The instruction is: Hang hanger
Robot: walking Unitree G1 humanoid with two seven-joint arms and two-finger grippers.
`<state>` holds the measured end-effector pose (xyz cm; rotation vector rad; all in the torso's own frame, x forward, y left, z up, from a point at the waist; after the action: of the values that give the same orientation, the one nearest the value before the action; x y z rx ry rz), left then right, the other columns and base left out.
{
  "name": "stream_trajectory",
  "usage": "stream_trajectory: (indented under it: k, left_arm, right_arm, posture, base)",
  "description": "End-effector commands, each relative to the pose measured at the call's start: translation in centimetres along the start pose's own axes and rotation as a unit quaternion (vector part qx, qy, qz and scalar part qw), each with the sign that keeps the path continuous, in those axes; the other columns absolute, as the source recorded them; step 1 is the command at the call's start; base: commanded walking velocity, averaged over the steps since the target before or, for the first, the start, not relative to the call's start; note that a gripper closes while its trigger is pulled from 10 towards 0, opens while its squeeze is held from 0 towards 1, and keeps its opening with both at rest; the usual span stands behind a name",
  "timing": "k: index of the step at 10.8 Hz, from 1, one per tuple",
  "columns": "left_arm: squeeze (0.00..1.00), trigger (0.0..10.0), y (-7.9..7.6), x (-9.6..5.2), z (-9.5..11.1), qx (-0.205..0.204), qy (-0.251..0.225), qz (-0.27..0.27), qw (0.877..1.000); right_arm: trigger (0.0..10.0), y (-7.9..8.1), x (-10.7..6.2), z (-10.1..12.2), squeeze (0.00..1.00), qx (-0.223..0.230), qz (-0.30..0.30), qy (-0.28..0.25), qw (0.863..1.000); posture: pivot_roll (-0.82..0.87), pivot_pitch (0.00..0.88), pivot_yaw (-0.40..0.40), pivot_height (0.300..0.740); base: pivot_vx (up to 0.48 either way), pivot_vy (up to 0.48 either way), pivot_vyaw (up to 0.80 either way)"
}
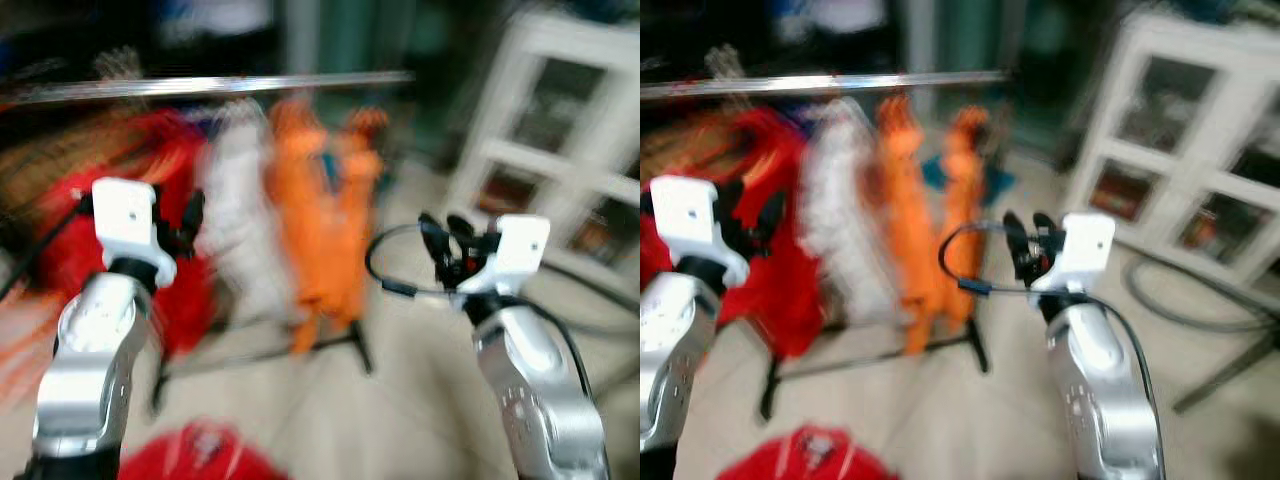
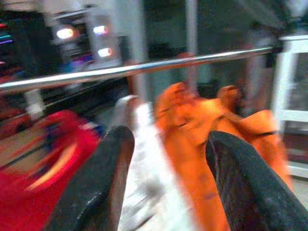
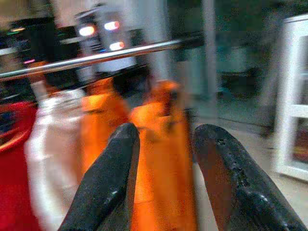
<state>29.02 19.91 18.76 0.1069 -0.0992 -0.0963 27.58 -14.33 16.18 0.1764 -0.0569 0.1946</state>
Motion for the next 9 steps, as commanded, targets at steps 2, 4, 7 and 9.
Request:
stream_trajectory:
  k: [2,4,7,9]
  left_arm:
    - [0.0,10.0,-0.3,-0.1,0.1,0.007,0.0,-0.008,1.0]
    - [0.0,10.0,0.1,-0.9,-0.2,0.008,0.008,-0.001,1.0]
    - [0.0,10.0,0.4,-4.1,-1.4,0.006,0.011,0.028,1.0]
    - [0.0,10.0,0.7,-5.6,0.0,0.015,-0.015,0.045,0.999]
  right_arm:
    - [10.0,-0.9,-0.2,0.2,0.0,-0.002,-0.013,-0.001,1.0]
    - [10.0,-0.6,-0.4,-0.5,0.0,-0.006,0.006,0.016,1.0]
    - [10.0,0.7,-1.7,-1.4,0.0,-0.005,0.09,0.041,0.995]
    - [10.0,1.2,-1.7,-0.1,0.0,-0.014,0.116,0.014,0.993]
  posture:
    - [-0.11,0.0,0.018,0.74]
    - [-0.1,0.0,0.019,0.74]
    - [-0.09,0.0,0.008,0.74]
    - [-0.06,0.0,-0.009,0.74]
  base:
    - [0.48,0.0,-0.4]
    - [0.48,0.0,0.0]
    - [0.48,0.0,0.0]
    - [0.48,0.0,0.6]
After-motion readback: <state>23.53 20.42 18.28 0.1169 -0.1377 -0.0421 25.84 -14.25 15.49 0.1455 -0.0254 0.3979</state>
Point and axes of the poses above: a point about 5 cm out from each wrist's last joint towards the gripper, its own x axis pointing out of the wrist towards the gripper, its own z axis along the axis of the wrist's last joint, y = z × x, the point moved 2 cm from there along x, pointing out of the wrist towards the gripper, and after that the axes turned 1 degree about -x, right-handed, at the moved point
